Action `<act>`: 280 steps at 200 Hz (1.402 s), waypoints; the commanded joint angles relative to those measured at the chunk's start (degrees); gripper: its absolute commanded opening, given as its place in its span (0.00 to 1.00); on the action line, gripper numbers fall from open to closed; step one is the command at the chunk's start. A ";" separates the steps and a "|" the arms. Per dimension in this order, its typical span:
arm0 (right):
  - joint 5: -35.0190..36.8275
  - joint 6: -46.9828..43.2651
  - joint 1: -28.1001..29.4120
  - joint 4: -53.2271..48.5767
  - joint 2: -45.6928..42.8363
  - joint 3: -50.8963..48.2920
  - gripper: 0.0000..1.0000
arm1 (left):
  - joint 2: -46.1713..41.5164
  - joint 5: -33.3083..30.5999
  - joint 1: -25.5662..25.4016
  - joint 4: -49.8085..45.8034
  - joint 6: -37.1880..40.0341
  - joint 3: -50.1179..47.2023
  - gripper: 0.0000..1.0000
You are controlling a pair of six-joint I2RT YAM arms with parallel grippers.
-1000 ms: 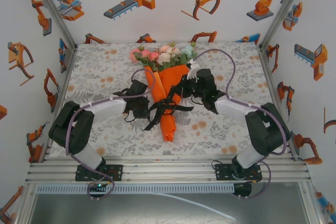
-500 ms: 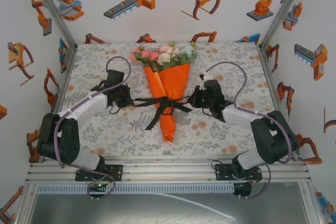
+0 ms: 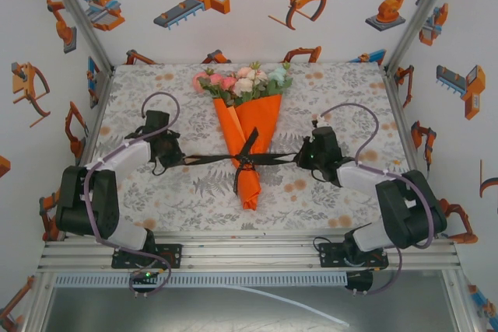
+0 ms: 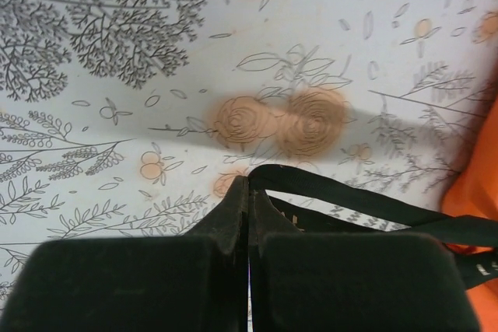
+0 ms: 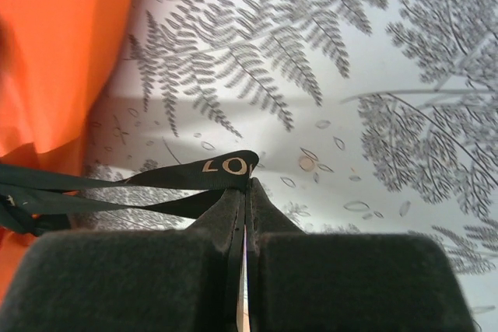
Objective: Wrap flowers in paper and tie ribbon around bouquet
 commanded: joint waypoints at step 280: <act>8.77 13.21 -12.10 -6.51 -9.87 -11.10 0.00 | 5.68 -5.99 8.33 1.44 -6.68 -4.57 0.00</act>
